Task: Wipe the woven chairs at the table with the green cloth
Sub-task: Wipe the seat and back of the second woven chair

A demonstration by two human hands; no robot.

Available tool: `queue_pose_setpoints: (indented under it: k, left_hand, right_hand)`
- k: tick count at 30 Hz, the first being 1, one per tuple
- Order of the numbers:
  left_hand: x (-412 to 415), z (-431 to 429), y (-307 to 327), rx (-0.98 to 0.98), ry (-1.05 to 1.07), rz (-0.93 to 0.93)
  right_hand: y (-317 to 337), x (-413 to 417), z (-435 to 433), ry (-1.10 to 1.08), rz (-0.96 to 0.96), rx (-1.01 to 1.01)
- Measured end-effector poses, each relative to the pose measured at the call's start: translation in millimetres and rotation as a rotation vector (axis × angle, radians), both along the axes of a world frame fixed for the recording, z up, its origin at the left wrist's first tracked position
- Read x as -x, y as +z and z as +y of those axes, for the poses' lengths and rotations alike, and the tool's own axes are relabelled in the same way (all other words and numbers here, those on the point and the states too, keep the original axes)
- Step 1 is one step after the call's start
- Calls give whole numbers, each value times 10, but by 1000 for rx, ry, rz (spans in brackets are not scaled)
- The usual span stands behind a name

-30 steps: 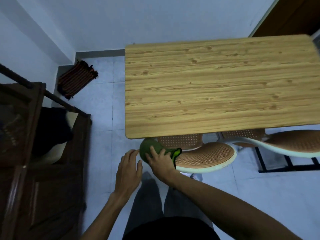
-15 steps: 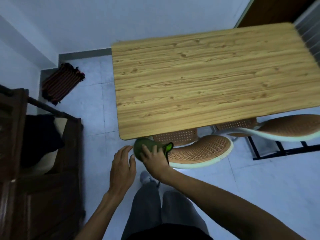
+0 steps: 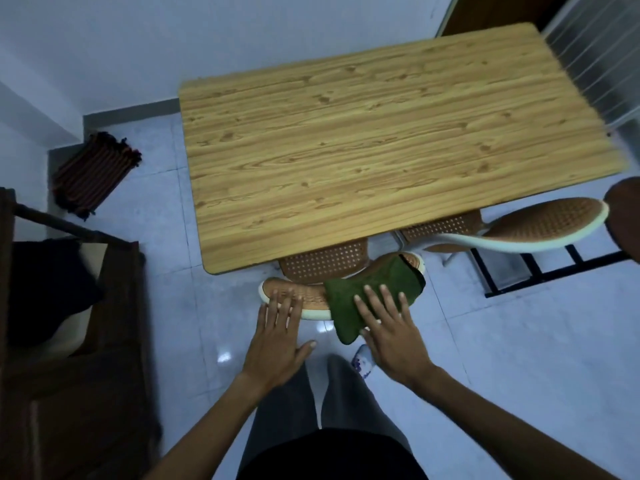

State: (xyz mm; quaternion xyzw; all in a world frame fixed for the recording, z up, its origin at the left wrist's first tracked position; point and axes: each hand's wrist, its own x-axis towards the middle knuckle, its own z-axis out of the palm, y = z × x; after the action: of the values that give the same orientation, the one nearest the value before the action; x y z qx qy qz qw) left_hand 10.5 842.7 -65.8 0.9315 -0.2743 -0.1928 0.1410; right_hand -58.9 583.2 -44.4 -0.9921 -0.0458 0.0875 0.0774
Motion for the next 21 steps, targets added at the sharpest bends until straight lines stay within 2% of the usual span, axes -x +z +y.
queue_pose_setpoints:
  k: [3,6,9,15,19,21]
  left_hand:
    - [16,-14,10,-9,-12,18]
    - [19,-51,14,-24,30,46]
    - [28,-97,27,-68,49,47]
    - [27,-182,69,-119,24,-12]
    - [33,-197,67,-135,43,1]
    - [48,-262,61,-147,101,20]
  right_hand:
    - [-96,-25,477,-100,44,-86]
    - [-88,-118,887,-106,82,-133]
    - [-55,-99,902,-147,86,-153]
    - [-105,-5,261,-367,100,-147]
    - [-263,-469,-367,-579,48,-295]
    - [-328,-743,-691,-741,104,-457]
